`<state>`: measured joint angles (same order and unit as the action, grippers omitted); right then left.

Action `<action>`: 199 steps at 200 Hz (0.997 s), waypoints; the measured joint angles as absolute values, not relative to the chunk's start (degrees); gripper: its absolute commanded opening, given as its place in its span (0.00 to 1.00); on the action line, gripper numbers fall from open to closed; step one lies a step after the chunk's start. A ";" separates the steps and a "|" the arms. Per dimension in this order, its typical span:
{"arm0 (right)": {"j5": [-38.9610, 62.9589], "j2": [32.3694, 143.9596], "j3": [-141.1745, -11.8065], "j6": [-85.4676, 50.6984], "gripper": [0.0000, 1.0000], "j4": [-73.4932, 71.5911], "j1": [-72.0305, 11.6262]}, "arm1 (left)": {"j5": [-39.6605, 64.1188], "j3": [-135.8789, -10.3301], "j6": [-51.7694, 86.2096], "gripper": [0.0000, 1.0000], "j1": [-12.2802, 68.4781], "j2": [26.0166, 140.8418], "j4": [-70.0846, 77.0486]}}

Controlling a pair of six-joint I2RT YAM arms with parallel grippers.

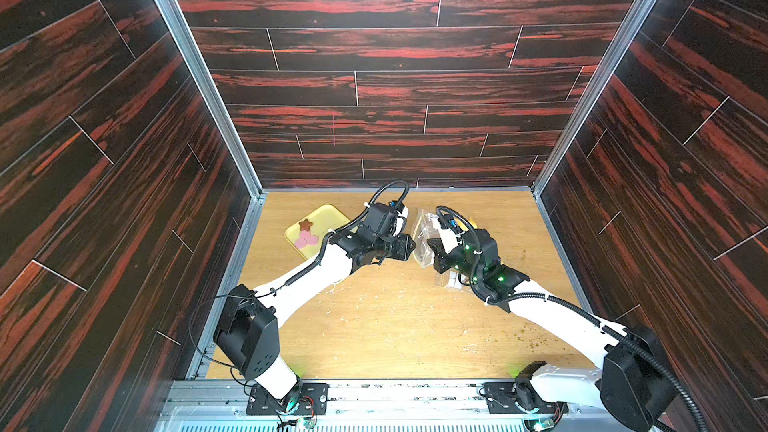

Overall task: Put the cookies into a resealable bag to prevent moisture
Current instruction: Open the ziploc bag.

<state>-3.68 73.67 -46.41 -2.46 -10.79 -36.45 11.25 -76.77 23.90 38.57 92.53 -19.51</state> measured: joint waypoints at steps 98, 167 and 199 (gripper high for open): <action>-4.56 70.13 -41.63 -5.78 0.00 -12.73 -36.71 | 6.76 -77.87 22.96 0.00 37.78 93.25 -22.90; -4.95 69.30 -40.18 -8.21 0.22 -14.70 -36.60 | 5.52 -77.89 22.59 0.00 36.86 86.13 -28.91; -1.41 69.45 -41.93 -8.45 0.40 -15.03 -37.36 | 6.61 -78.15 23.16 0.00 38.13 85.89 -29.12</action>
<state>-1.41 69.45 -41.93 -8.45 -15.03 -37.36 6.61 -78.15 23.16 38.13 85.89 -29.12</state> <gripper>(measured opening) 0.364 0.048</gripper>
